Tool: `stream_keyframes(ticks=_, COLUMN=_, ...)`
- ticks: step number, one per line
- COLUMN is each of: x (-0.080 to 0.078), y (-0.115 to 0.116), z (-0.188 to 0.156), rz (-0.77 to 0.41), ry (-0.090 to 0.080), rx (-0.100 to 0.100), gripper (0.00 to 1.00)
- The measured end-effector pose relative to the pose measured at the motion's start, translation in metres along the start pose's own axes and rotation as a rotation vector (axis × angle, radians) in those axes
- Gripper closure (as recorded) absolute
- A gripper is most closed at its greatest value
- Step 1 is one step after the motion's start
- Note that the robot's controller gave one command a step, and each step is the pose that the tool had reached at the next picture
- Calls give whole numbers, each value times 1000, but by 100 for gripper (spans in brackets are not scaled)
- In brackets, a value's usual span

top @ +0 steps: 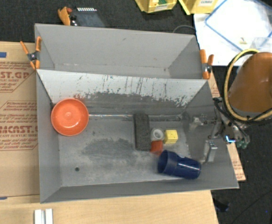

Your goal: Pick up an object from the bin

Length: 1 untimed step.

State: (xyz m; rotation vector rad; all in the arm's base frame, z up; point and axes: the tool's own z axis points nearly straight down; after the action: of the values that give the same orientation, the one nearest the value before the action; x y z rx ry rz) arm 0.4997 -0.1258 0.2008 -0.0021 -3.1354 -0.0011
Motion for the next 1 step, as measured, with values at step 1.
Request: stream_keyframes(ticks=1, x=-2, y=1, z=-4, rz=-2, ry=-7, rx=1, gripper=0)
